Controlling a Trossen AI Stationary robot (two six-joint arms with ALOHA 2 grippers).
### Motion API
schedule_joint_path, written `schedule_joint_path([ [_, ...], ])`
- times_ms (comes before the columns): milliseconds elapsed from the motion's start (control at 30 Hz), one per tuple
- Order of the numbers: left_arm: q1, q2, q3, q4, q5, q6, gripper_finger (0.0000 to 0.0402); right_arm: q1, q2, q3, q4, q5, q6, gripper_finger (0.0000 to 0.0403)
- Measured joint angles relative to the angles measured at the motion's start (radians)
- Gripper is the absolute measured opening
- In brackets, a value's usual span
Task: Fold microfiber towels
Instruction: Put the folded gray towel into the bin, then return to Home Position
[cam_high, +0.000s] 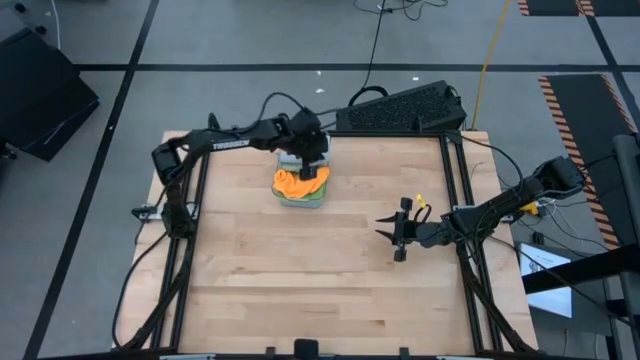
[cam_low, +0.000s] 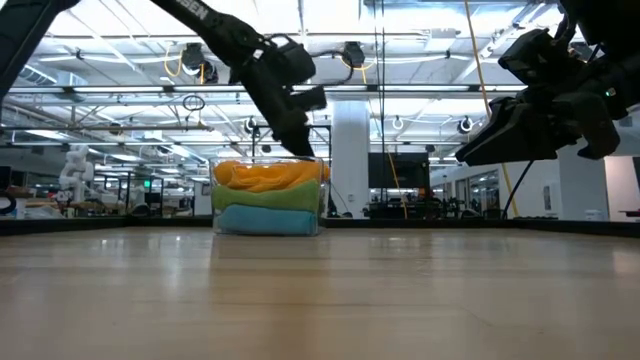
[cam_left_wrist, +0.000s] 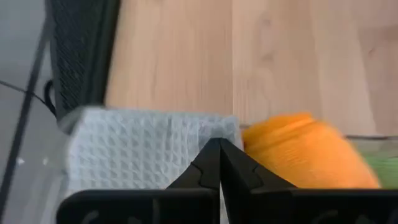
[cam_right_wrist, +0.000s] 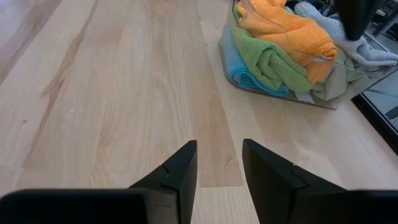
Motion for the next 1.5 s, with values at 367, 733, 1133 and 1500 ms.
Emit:
schedule_joint_path([
  [367,0.006,0.036,0.000,-0.009,-0.023,-0.024,0.0003,0.000,0.000,0.000,0.000,-0.002,0.000,0.0065],
  [733,-0.083,-0.233,0.000,-0.128,-0.098,-0.133,0.0003,0.008,-0.033,0.000,0.036,-0.002,-0.004,0.0004],
  [1133,-0.395,-0.557,-0.286,0.040,-0.272,-0.296,0.0009,0.021,-0.329,0.000,-0.057,-0.107,-0.139,0.0001],
  [1500,-0.615,-0.764,-0.654,0.343,-0.615,-0.462,0.0010,-0.019,-0.489,-0.003,-0.137,-0.163,-0.214,0.0000],
])
